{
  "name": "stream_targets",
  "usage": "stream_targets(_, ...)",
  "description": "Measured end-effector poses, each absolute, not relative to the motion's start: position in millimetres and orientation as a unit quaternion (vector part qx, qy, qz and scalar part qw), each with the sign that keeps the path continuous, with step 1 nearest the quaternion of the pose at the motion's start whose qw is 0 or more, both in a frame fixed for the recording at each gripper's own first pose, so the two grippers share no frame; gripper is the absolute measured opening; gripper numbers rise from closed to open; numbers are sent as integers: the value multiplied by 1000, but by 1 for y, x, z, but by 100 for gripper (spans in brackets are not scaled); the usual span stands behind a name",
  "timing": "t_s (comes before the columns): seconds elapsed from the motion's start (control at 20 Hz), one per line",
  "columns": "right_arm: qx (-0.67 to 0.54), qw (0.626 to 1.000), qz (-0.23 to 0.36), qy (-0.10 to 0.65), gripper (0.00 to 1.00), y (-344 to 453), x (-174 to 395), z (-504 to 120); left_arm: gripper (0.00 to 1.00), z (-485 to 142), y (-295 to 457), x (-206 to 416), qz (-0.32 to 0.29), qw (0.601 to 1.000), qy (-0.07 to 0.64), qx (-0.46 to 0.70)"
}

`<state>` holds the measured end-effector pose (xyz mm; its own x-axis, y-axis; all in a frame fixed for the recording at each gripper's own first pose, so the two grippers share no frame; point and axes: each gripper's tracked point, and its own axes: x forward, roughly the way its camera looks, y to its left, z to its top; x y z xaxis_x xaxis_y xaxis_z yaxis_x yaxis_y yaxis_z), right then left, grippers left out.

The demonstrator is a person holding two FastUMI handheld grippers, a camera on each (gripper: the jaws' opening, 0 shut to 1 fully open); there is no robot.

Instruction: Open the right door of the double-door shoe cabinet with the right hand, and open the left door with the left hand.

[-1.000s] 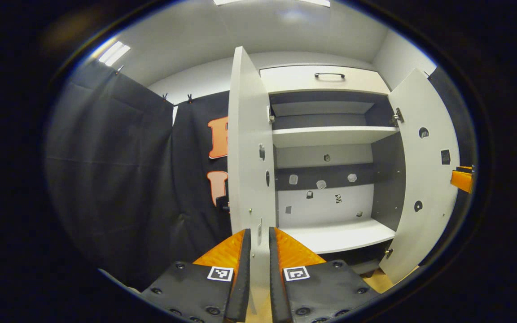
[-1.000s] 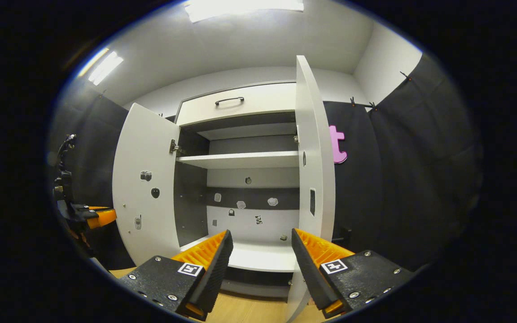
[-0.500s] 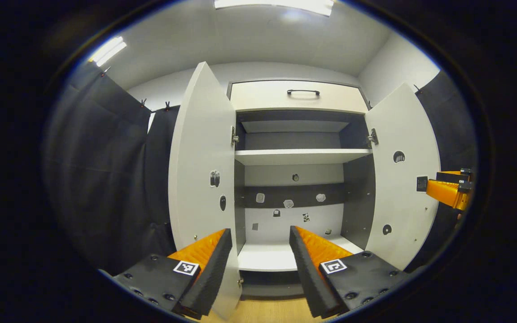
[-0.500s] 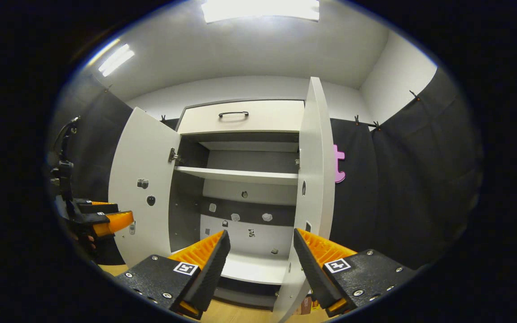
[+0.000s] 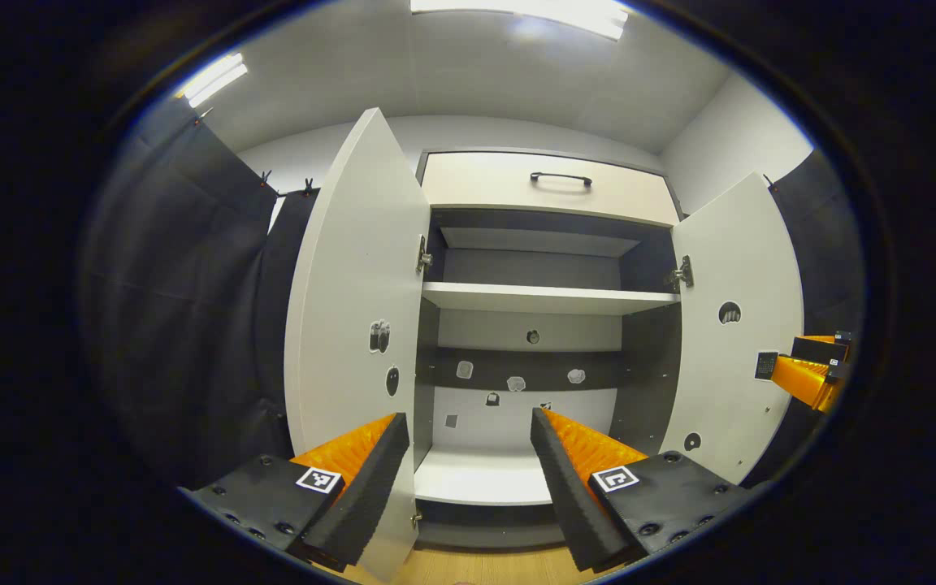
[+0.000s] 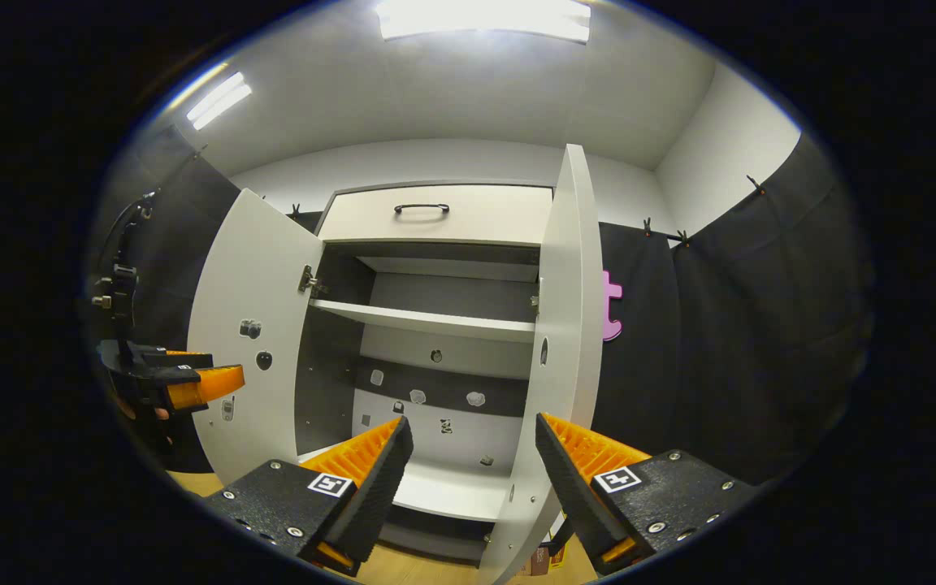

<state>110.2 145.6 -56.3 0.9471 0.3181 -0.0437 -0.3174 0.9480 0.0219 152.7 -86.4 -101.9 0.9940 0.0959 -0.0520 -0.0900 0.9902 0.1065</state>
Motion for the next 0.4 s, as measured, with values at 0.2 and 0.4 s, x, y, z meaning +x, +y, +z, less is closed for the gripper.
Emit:
stream_targets(0.2, 8, 986, 165, 19, 93, 147, 112, -55, 95, -95, -90, 161, 43, 997, 19, 56)
stream_targets(0.4, 9, 987, 162, 12, 92, 147, 114, -52, 96, -89, -91, 170, 37, 998, 10, 58)
